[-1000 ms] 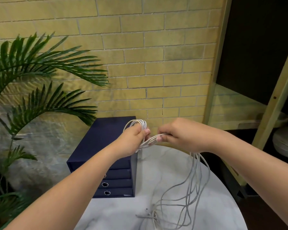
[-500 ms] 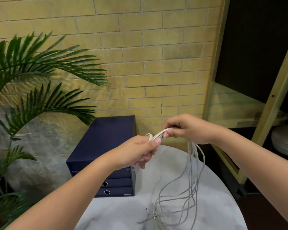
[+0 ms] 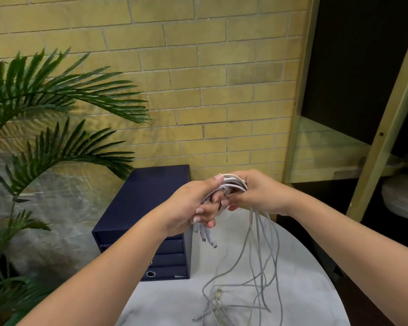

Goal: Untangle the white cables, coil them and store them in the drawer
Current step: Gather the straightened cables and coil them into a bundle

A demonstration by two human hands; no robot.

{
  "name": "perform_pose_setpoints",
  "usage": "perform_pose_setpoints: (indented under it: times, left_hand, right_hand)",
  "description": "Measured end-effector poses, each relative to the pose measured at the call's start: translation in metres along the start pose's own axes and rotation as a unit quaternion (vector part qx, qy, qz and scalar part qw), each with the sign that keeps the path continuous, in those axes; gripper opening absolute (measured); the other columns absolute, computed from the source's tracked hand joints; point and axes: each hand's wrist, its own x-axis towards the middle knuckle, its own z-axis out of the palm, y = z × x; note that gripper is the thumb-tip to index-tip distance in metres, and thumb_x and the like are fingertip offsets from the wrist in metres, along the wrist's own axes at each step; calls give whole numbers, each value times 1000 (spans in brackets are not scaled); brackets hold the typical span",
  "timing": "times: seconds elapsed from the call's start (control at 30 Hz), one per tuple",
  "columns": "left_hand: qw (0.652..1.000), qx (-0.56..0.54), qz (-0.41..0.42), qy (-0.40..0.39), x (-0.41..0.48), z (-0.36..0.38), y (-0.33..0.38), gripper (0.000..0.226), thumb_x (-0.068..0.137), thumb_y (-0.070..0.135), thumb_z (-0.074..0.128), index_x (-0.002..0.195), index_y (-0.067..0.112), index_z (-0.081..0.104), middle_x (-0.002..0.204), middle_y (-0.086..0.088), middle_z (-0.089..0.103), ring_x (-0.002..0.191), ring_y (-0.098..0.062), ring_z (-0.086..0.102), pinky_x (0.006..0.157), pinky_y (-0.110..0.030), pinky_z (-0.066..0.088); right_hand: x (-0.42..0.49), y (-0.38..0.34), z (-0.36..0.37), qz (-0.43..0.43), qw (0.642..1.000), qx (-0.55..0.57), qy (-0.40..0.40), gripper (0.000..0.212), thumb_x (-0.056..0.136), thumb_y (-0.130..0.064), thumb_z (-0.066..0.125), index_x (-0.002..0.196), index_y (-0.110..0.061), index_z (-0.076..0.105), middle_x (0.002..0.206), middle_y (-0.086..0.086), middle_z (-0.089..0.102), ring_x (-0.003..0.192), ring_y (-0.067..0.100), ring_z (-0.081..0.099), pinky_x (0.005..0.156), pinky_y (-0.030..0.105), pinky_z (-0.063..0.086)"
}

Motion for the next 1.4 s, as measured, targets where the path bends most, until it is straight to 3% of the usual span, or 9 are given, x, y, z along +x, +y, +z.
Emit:
perform_pose_setpoints:
  times: [0.23, 0.4, 0.63, 0.73, 0.9, 1.0, 1.07, 1.17, 1.4]
  left_hand:
    - [999, 11, 19, 27, 3, 2, 2, 47, 80, 55, 52, 61, 13, 48, 38, 1, 31, 31, -10, 26, 48, -26, 44]
    - [995, 40, 52, 69, 4, -3, 1, 47, 73, 56, 58, 61, 12, 50, 39, 1, 35, 33, -11, 31, 49, -26, 45]
    - [985, 121, 77, 99, 5, -3, -1, 42, 79, 50, 55, 63, 11, 50, 43, 0, 40, 37, -12, 37, 51, -26, 48]
    - [987, 101, 74, 95, 5, -3, -1, 44, 79, 53, 54, 62, 13, 48, 45, 0, 38, 41, -14, 36, 53, -27, 47]
    - [996, 18, 35, 75, 4, 0, -1, 45, 83, 52, 57, 63, 16, 40, 45, 4, 28, 41, -11, 23, 50, -25, 37]
    - [995, 40, 35, 80, 6, 1, 1, 45, 87, 48, 62, 60, 19, 40, 48, 5, 26, 41, -11, 21, 50, -26, 34]
    - [993, 62, 41, 91, 7, 3, 2, 42, 85, 48, 59, 55, 23, 43, 48, 6, 27, 41, -11, 23, 52, -28, 33]
    - [990, 71, 51, 111, 8, 7, 2, 41, 83, 48, 57, 49, 27, 49, 48, 6, 29, 41, -11, 24, 52, -29, 31]
    - [989, 89, 36, 113, 9, 13, -2, 44, 96, 42, 50, 62, 15, 42, 44, 3, 36, 41, -12, 32, 52, -26, 40]
  right_hand:
    - [-1, 1, -1, -4, 1000, 8, 19, 16, 86, 4, 61, 100, -2, 64, 88, 7, 66, 75, 7, 63, 70, 21, 53]
    - [0, -3, -3, 11, 1000, -1, 7, 17, 87, 1, 61, 94, -14, 63, 86, 2, 66, 73, 5, 63, 69, 23, 53]
    - [0, 4, -5, 43, 999, 8, -30, 24, 92, -8, 57, 115, -12, 58, 106, 11, 64, 93, 13, 60, 78, 26, 52]
    - [-1, 3, -2, 39, 998, 40, -28, 26, 93, -6, 55, 118, -11, 55, 104, 10, 63, 92, 13, 61, 76, 24, 51]
    - [5, 0, 5, 8, 991, -125, 45, 17, 87, 1, 53, 102, -7, 52, 88, 7, 55, 70, 10, 55, 59, 26, 54]
    - [3, -3, 5, 0, 990, -134, 53, 22, 86, 0, 52, 93, -21, 53, 80, -1, 53, 63, 6, 51, 52, 22, 48]
    - [1, -2, 5, 0, 991, -116, 60, 30, 86, 0, 50, 90, -30, 53, 76, -7, 53, 61, 2, 48, 51, 22, 46]
    - [3, 3, 9, -9, 990, -104, 98, 26, 85, -1, 52, 91, -25, 56, 74, -7, 54, 61, 3, 48, 52, 26, 44]
    - [0, 3, 9, -23, 972, -189, 136, 40, 81, 1, 57, 76, -38, 50, 73, -10, 59, 62, 5, 55, 55, 19, 45]
